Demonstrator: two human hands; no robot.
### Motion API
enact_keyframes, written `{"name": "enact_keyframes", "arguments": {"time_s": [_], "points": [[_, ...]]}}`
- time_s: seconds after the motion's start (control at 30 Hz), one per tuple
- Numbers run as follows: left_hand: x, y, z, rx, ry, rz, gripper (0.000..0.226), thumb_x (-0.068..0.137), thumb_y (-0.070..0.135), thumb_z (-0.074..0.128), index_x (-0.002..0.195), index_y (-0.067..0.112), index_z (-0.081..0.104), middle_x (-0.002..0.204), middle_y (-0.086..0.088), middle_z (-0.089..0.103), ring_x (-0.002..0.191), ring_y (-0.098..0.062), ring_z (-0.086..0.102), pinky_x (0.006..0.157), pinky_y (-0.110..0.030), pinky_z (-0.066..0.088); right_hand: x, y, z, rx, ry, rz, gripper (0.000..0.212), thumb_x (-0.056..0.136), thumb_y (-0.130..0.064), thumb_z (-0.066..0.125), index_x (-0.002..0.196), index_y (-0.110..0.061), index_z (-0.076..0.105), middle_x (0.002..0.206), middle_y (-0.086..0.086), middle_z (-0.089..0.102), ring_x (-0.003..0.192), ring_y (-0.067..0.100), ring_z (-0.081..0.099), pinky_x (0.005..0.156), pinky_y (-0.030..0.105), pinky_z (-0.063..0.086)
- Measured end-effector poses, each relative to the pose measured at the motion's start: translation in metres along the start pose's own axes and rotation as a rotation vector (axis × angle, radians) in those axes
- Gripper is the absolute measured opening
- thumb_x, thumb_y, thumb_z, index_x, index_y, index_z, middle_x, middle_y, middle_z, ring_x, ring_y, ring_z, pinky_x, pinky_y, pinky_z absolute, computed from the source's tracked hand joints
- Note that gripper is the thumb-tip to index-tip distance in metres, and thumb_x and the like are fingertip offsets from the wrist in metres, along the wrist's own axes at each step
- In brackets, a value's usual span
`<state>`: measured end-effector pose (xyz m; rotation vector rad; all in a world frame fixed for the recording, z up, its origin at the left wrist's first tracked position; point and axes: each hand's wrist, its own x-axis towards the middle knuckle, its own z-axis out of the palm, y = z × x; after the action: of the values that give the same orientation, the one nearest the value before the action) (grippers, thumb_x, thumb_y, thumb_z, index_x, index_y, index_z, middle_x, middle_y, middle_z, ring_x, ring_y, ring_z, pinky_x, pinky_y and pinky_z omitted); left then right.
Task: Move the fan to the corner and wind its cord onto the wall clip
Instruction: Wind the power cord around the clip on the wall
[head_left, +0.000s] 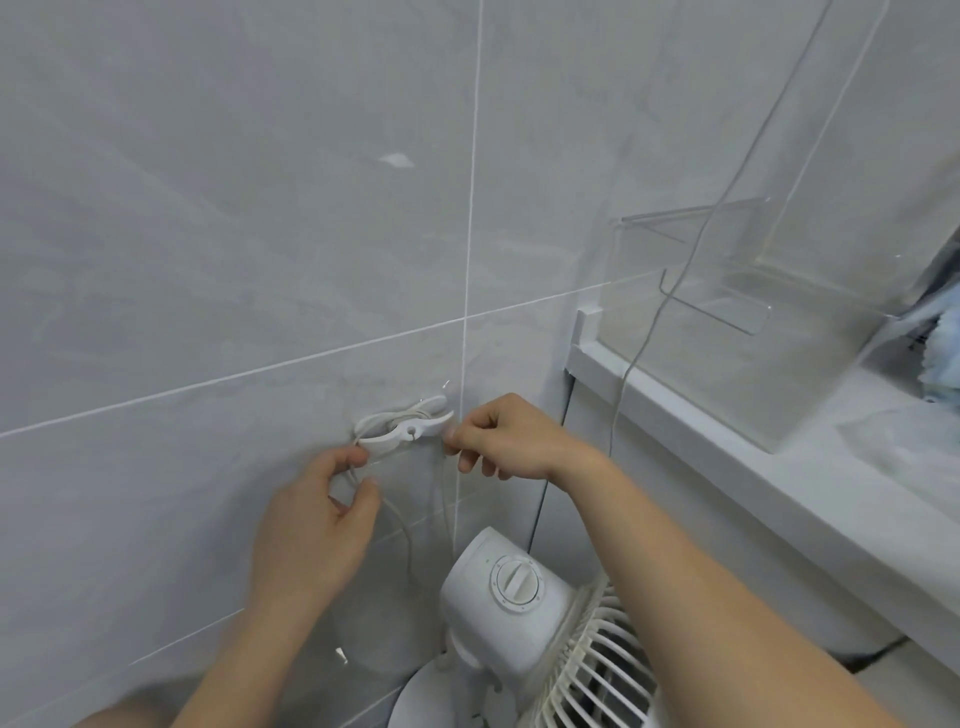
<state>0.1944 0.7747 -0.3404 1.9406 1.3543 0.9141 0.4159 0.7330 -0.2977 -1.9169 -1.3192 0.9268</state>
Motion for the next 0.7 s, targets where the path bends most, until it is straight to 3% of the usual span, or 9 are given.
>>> {"name": "enact_keyframes", "arguments": {"time_s": [0.1, 0.23, 0.4, 0.5, 0.7], "points": [[0.002, -0.009, 0.005, -0.056, -0.051, -0.041, 0.025, 0.088, 0.026, 0.065, 0.112, 0.035, 0.065, 0.057, -0.001, 0.069, 0.059, -0.009, 0.067, 0.069, -0.035, 0.054, 0.001, -0.001, 0.000, -0.001, 0.001, -0.022, 0.029, 0.095, -0.034, 0.063, 0.097, -0.009, 0.077, 0.076, -0.005, 0.075, 0.066, 0.014, 0.058, 0.059, 0.025, 0.048], [0.003, -0.014, 0.018, -0.227, -0.220, -0.134, 0.031, 0.091, 0.021, 0.062, 0.121, 0.030, 0.064, 0.104, 0.000, 0.075, 0.060, -0.007, 0.071, 0.062, -0.032, 0.048, 0.004, 0.001, 0.000, -0.008, 0.013, -0.060, 0.028, 0.094, -0.034, 0.065, 0.097, -0.009, 0.076, 0.085, -0.001, 0.078, 0.069, 0.013, 0.060, 0.060, 0.027, 0.050], [0.005, -0.010, 0.032, -0.332, -0.261, -0.153, 0.032, 0.093, 0.016, 0.060, 0.123, 0.027, 0.062, 0.124, 0.006, 0.067, 0.062, -0.016, 0.073, 0.057, -0.029, 0.045, 0.008, 0.009, 0.001, -0.025, -0.034, -0.024, 0.024, 0.095, -0.033, 0.065, 0.095, -0.013, 0.076, 0.086, -0.005, 0.077, 0.072, 0.013, 0.060, 0.061, 0.026, 0.052], [0.006, 0.002, 0.039, -0.428, -0.334, -0.194, 0.029, 0.096, 0.016, 0.057, 0.122, 0.027, 0.062, 0.122, 0.010, 0.067, 0.063, -0.020, 0.072, 0.053, -0.026, 0.043, 0.009, 0.014, -0.001, -0.092, -0.109, 0.059, 0.024, 0.095, -0.031, 0.065, 0.103, -0.011, 0.077, 0.094, -0.003, 0.077, 0.079, 0.012, 0.063, 0.066, 0.026, 0.055], [0.009, 0.019, 0.048, -0.610, -0.398, -0.257, 0.025, 0.097, 0.019, 0.057, 0.117, 0.030, 0.067, 0.117, 0.013, 0.070, 0.063, -0.023, 0.070, 0.056, -0.030, 0.044, 0.010, 0.018, 0.001, -0.176, -0.251, 0.182, 0.035, 0.097, -0.036, 0.062, 0.121, -0.011, 0.072, 0.111, 0.001, 0.078, 0.092, 0.012, 0.064, 0.090, 0.034, 0.057]]}}
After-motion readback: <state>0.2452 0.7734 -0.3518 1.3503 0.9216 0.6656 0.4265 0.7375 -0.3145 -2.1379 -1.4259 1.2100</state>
